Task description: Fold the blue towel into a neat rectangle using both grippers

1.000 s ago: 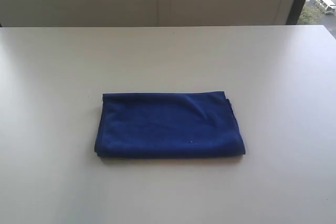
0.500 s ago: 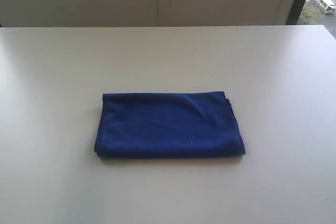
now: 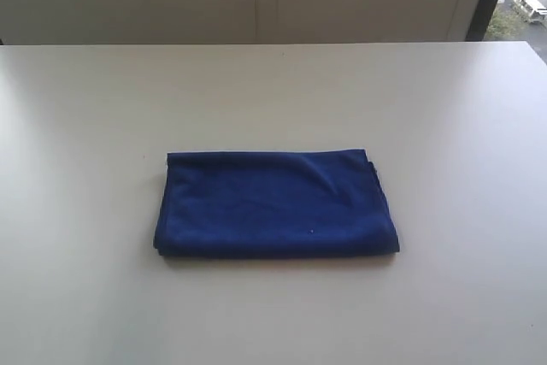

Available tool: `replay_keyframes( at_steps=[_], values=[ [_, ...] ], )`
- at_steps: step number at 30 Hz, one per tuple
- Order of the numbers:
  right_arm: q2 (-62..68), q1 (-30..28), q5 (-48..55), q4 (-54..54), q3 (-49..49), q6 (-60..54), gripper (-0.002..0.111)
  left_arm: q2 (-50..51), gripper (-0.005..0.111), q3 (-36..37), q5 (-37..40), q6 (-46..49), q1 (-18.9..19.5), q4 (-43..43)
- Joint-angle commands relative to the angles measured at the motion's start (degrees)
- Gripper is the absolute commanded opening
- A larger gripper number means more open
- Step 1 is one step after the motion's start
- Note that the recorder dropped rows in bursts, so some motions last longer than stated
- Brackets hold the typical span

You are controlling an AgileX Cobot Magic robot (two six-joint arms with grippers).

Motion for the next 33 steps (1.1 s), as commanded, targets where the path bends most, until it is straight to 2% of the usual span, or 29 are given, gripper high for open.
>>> replay_keyframes(
  at_steps=[1, 8, 19, 33],
  values=[
    [-0.25, -0.23, -0.10, -0.51, 1.91, -0.21, 0.000, -0.34, 0.000, 0.37, 0.26, -0.14, 0.00, -0.45],
    [-0.25, -0.23, -3.57, -3.52, 5.35, 0.88, 0.000, -0.34, 0.000, 0.37, 0.26, -0.14, 0.00, -0.45],
    [-0.25, -0.23, -5.25, -11.10, 11.29, 17.47, 0.000, -0.34, 0.000, 0.37, 0.26, -0.14, 0.00, -0.45],
    [-0.25, -0.23, -7.45, -11.10, 14.51, 19.11, 0.000, -0.34, 0.000, 0.37, 0.26, -0.14, 0.00, -0.45]
  ],
)
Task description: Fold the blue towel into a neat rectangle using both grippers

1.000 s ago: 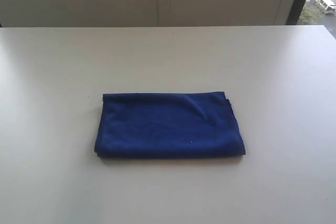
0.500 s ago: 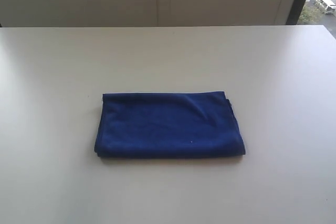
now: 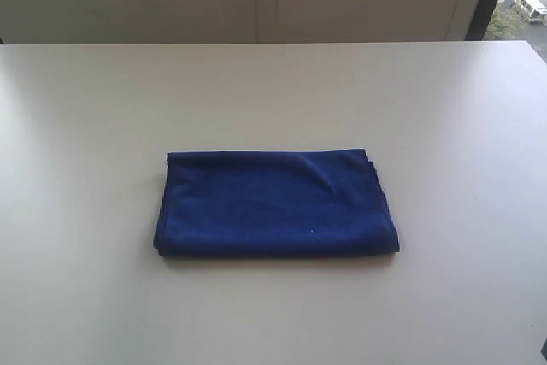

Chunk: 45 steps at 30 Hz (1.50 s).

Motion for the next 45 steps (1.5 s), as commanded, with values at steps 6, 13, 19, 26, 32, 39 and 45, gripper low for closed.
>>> replay_keyframes(
  at_steps=[6, 13, 19, 26, 32, 39, 45],
  values=[
    [-0.25, -0.23, -1.57, -0.50, 0.30, 0.42, 0.000, -0.34, 0.000, 0.37, 0.26, -0.14, 0.00, -0.45],
    [-0.25, -0.23, -1.57, -0.50, 0.30, 0.42, 0.000, -0.34, 0.000, 0.37, 0.26, -0.14, 0.00, -0.45],
    [-0.25, -0.23, -1.57, -0.50, 0.30, 0.42, 0.000, -0.34, 0.000, 0.37, 0.26, -0.14, 0.00, -0.45],
    [-0.25, -0.23, -1.57, -0.50, 0.30, 0.42, 0.000, -0.34, 0.000, 0.37, 0.26, -0.14, 0.00, -0.45],
    [-0.25, -0.23, -1.57, -0.50, 0.30, 0.42, 0.000, -0.34, 0.000, 0.37, 0.26, -0.14, 0.00, -0.45],
    [-0.25, -0.23, -1.57, -0.50, 0.30, 0.42, 0.000, -2.08, 0.000, 0.37, 0.27, -0.14, 0.00, -0.45],
    [-0.25, -0.23, -1.57, -0.50, 0.30, 0.42, 0.000, -7.82, 0.000, 0.37, 0.27, -0.14, 0.00, -0.45]
  ],
)
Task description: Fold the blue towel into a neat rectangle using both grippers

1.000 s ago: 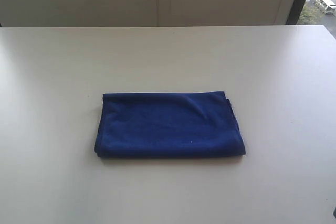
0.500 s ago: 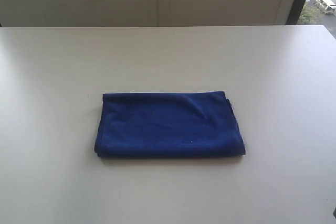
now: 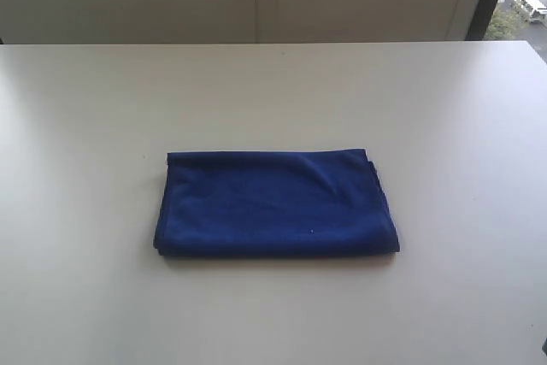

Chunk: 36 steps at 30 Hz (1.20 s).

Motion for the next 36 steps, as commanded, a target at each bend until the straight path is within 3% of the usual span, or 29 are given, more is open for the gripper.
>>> replay_keyframes(
  at_steps=[1, 12, 20, 23, 26, 31, 36],
  values=[
    [-0.25, -0.23, -0.74, -0.50, 0.30, 0.42, 0.000, -5.10, 0.000, 0.37, 0.27, -0.14, 0.00, -0.45],
    [-0.25, -0.23, -0.74, -0.50, 0.30, 0.42, 0.000, -17.51, 0.000, 0.37, 0.27, -0.14, 0.00, -0.45],
    [-0.25, -0.23, -0.85, -0.50, 0.30, 0.42, 0.000, -20.44, 0.000, 0.37, 0.27, -0.14, 0.00, -0.45],
    [-0.25, -0.23, -0.85, -0.50, 0.30, 0.42, 0.000, -20.45, 0.000, 0.37, 0.27, 9.91, 0.00, 1.79],
    [-0.25, -0.23, -0.85, -0.50, 0.30, 0.42, 0.000, -20.34, 0.000, 0.37, 0.27, 11.22, 0.00, 2.38],
    [-0.25, -0.23, -0.85, -0.50, 0.30, 0.42, 0.000, -20.34, 0.000, 0.37, 2.26, 10.58, 0.00, 15.61],
    [-0.25, -0.23, -0.85, -0.50, 0.30, 0.42, 0.000, -20.45, 0.000, 4.03, 3.33, 10.22, 0.00, 20.65]
  ],
)
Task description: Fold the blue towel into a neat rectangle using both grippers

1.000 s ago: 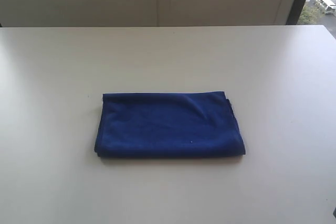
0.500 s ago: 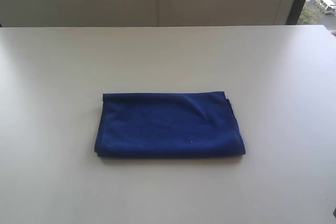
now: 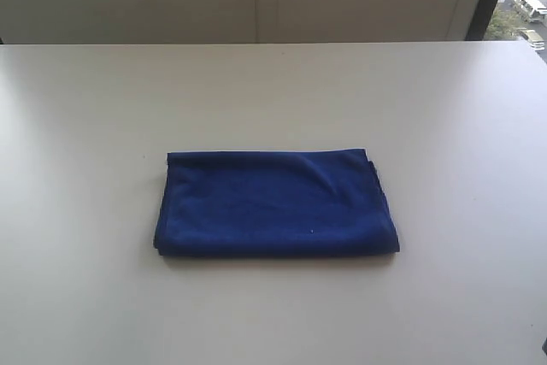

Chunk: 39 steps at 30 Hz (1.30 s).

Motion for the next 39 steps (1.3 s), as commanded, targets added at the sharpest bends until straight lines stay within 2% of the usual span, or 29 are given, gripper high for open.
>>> replay_keyframes(
  at_steps=[1, 3, 10, 18, 25, 39],
  values=[
    [-0.25, -0.23, -0.72, -0.50, 0.30, 0.42, 0.000, -0.90, 0.000, 5.38, 0.96, -0.59, 0.00, 3.41],
    [-0.25, -0.23, -0.72, -0.50, 0.30, 0.42, 0.000, -1.52, 0.000, 8.42, -0.42, -0.59, 0.00, 3.29],
    [-0.25, -0.23, -0.72, -0.50, 0.30, 0.42, 0.000, -5.44, 0.000, 20.86, -14.63, -1.96, 0.00, 2.73],
    [-0.25, -0.23, -0.72, -0.50, 0.30, 0.42, 0.000, -5.44, 0.000, 27.80, -15.26, -3.03, 0.00, 2.85],
    [-0.25, -0.23, -0.72, -0.50, 0.30, 0.42, 0.000, -5.44, 0.000, 28.37, -16.89, -9.33, 0.00, 5.44],
    [-0.25, -0.23, -0.72, -0.50, 0.30, 0.42, 0.000, -5.44, 0.000, 28.37, -17.01, -9.78, 0.00, 5.39]
  ],
)
